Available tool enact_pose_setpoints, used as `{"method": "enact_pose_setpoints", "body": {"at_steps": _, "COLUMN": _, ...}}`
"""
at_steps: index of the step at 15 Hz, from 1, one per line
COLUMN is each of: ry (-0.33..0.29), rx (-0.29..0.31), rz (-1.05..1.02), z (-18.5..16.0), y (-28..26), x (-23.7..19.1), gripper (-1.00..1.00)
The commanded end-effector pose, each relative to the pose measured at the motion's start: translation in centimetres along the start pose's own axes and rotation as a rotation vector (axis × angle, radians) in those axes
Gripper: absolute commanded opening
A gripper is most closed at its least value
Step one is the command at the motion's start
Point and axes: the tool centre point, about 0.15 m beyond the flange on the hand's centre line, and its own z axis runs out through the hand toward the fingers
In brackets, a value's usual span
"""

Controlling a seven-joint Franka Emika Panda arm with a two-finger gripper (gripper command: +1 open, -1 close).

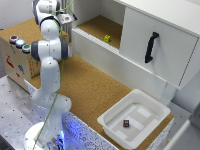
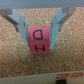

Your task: Put the pink object on top of the drawer

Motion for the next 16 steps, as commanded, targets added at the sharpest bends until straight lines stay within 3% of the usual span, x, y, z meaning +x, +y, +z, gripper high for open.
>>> {"method": "enact_pose_setpoints", "body": {"at_steps": 1, "ry": -0.149, "rx": 0.051, "rz": -0.031, "z": -1.0, "y": 1.1, "x": 2.5, "gripper": -1.0}}
{"method": "enact_pose_setpoints", "body": {"at_steps": 3, "ry": -0.149, "rx": 0.051, "rz": -0.031, "z": -1.0, "y": 1.1, "x": 2.5, "gripper": -1.0}}
{"method": "enact_pose_setpoints", "body": {"at_steps": 4, "ry": 0.01, "rx": -0.013, "rz": -0.004, "z": -0.1, "y": -0.2, "x": 0.0, "gripper": 1.0}}
{"method": "enact_pose_setpoints", "body": {"at_steps": 12, "ry": 0.046, "rx": -0.037, "rz": 0.053, "z": -2.1, "y": 0.1, "x": -1.5, "gripper": 1.0}}
{"method": "enact_pose_setpoints", "body": {"at_steps": 16, "ry": 0.084, "rx": -0.061, "rz": 0.204, "z": -2.8, "y": 0.5, "x": -4.4, "gripper": 1.0}}
